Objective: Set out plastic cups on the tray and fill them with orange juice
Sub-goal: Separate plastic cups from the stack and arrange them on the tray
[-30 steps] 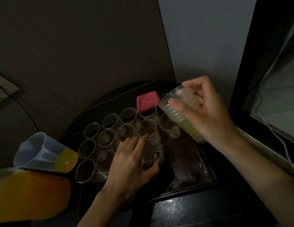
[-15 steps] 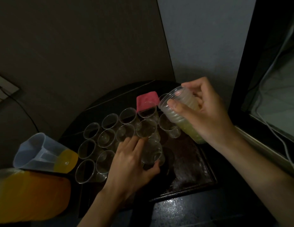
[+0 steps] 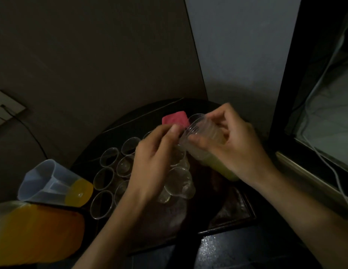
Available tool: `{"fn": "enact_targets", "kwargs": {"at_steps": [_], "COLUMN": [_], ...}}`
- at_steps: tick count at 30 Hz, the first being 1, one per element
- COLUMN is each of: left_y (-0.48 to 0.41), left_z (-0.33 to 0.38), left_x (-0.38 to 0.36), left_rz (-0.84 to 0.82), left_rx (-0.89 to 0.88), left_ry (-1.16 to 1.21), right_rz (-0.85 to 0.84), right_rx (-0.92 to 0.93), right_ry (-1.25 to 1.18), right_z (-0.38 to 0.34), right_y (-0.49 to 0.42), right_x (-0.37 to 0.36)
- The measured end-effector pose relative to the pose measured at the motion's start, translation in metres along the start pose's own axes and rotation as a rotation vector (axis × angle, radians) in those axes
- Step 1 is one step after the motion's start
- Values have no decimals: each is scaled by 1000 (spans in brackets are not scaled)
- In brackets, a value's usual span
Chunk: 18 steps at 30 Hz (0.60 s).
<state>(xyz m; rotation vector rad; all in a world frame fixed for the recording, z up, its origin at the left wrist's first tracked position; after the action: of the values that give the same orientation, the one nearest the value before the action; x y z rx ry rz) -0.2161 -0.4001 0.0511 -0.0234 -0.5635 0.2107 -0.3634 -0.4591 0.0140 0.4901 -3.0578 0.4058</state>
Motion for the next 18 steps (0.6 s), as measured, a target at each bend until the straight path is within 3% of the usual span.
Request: {"fn": "enact_targets", "kwargs": {"at_steps": [5,12,18], "left_y": [-15,-14,-21], "left_z": [0,-6,5], "left_x": [-12,-12,38], "left_rz": [-119,-170,30], "left_rx": [137,251,218], "left_ry": [-180,-92,22], "right_rz": [-55,-92,-24], "right_rx": [68,87,-27], "right_ry": [128,178,253], "right_z": [-6,-9,6], "right_y": [7,7,-1], "right_x": [-6,0,32]}}
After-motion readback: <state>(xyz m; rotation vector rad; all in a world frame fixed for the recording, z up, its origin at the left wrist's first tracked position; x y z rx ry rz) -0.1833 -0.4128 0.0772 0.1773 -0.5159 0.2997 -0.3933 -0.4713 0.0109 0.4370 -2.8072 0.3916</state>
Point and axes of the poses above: each hand's wrist, its own y-axis away from the middle knuckle, its own x-axis out of the back of the hand, z = x × y, the point moved 9 cm from there along -y, towards the middle knuckle, and after that the axes turned 4 degrees about -y, right-handed, at the moved point
